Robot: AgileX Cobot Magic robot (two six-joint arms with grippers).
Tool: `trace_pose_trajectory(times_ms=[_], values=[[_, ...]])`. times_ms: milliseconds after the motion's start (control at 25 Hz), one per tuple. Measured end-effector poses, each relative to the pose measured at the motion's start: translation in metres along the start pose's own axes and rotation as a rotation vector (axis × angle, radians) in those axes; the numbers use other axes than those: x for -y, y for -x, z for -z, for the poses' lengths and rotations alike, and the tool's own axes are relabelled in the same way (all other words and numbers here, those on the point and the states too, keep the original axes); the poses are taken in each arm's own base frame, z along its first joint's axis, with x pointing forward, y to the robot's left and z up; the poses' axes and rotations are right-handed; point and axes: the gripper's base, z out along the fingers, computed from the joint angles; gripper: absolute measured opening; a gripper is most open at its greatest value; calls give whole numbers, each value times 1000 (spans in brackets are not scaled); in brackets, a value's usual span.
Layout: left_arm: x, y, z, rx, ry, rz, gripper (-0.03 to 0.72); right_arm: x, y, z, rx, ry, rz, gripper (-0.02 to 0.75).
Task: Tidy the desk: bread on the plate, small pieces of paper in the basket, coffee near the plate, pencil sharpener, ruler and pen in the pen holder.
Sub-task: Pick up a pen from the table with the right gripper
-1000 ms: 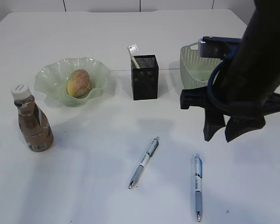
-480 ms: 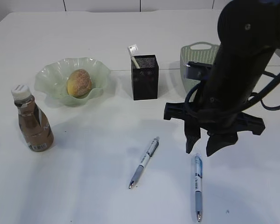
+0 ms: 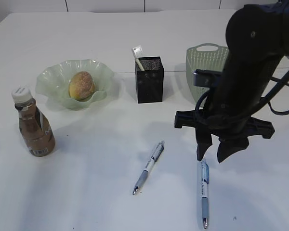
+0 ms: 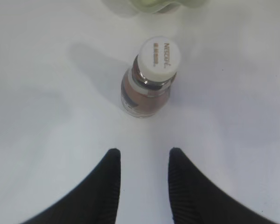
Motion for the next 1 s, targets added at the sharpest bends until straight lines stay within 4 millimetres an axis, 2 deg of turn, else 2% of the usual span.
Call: trace_pose_trajectory(times_ms=[160, 520, 840, 1000], values=[[0, 0, 0, 2, 0, 0, 238, -1, 2, -8, -5, -2, 10, 354], [0, 0, 0, 2, 0, 0, 238, 0, 9, -29, -14, -12, 20, 365], [0, 0, 0, 4, -1, 0, 238, 16, 24, -37, -8, -11, -12, 366], [0, 0, 0, 4, -1, 0, 238, 16, 26, -45, -20, -11, 0, 366]])
